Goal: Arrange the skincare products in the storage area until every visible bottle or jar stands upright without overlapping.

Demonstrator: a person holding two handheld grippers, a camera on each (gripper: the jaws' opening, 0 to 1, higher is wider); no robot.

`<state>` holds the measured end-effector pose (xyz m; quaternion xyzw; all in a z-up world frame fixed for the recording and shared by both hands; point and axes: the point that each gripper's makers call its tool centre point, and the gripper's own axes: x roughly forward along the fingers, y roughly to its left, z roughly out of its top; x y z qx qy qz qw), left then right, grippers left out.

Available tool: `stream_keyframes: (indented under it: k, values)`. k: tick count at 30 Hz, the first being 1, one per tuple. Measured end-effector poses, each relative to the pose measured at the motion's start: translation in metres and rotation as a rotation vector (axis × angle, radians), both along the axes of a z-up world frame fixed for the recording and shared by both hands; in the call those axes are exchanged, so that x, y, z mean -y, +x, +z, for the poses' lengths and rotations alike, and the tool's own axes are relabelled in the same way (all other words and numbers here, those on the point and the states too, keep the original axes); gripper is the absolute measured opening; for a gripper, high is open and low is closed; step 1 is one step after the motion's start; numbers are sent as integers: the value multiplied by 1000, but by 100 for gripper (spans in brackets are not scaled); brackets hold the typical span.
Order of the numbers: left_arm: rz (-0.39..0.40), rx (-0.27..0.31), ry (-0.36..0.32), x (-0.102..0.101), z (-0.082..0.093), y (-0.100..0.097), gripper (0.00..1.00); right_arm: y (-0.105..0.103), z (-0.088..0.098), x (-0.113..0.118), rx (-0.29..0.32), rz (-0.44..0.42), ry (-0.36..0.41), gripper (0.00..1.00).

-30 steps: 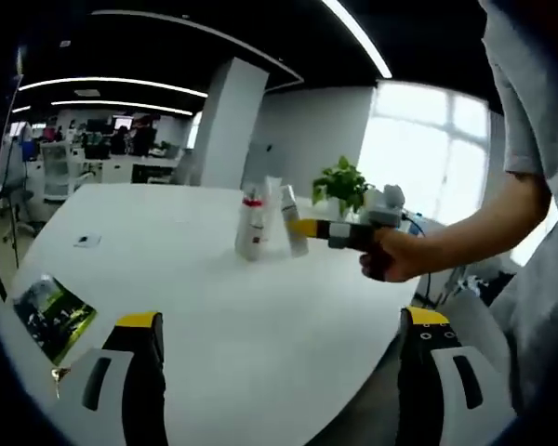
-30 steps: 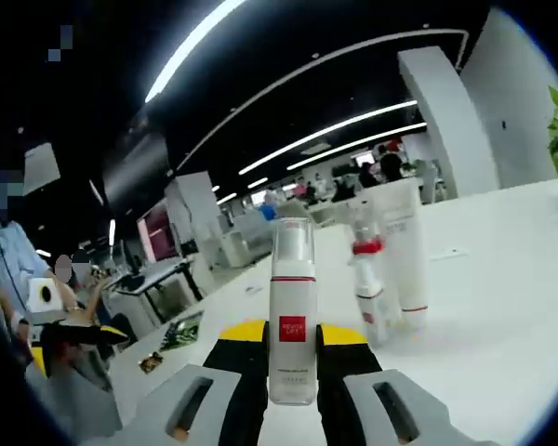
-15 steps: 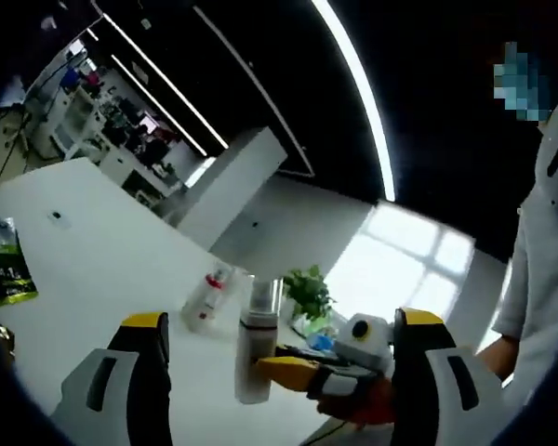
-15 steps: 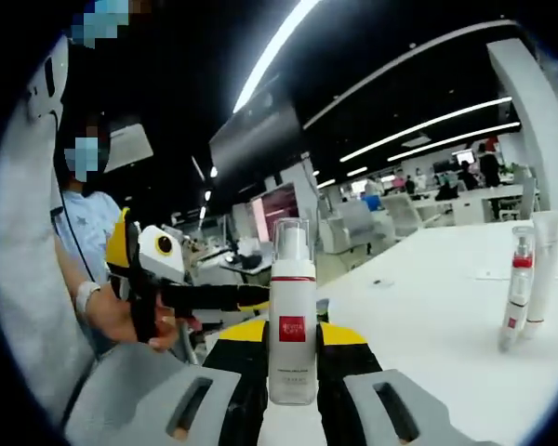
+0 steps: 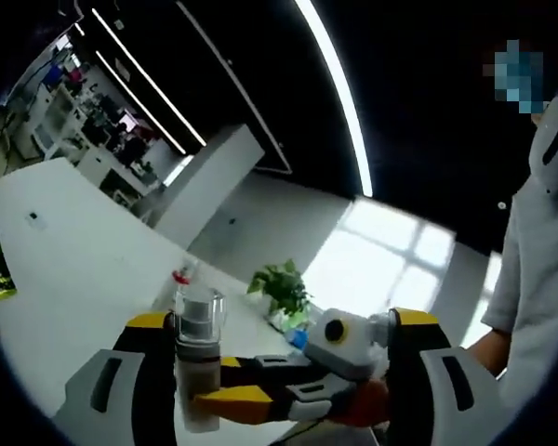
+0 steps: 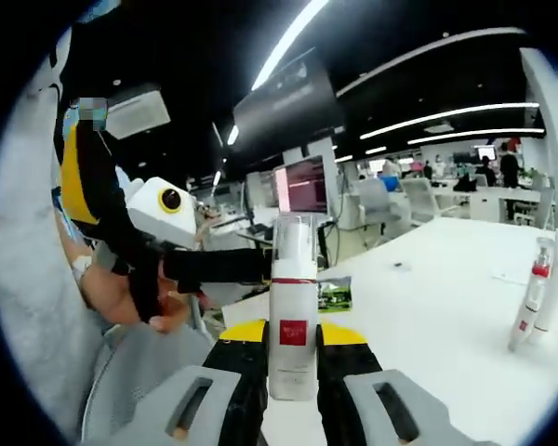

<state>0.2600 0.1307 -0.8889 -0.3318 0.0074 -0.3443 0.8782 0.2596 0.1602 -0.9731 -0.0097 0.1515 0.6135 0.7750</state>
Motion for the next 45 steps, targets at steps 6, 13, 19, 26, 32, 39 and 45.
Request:
stream_keyframes:
  k: [6, 13, 19, 26, 32, 39, 45]
  values:
    - [-26, 14, 61, 8, -4, -8, 87, -4, -6, -3, -23, -5, -46, 11]
    - [-32, 14, 74, 5, -7, -12, 84, -9, -8, -6, -45, -11, -73, 11]
    - [3, 6, 166, -7, -18, -11, 78, 5, -7, 5, -32, -104, -59, 11]
    - [51, -21, 361, -24, -45, -14, 80, 35, -11, 28, -48, -226, -45, 10]
    - [61, -129, 556, -43, -85, -14, 72, 67, -12, 50, -70, -330, -38, 11]
    - [23, -185, 668, -42, -112, -17, 72, 96, -10, 70, -80, -411, -38, 11]
    - [16, -219, 674, -38, -133, -18, 72, 118, -22, 90, -75, -489, -51, 11]
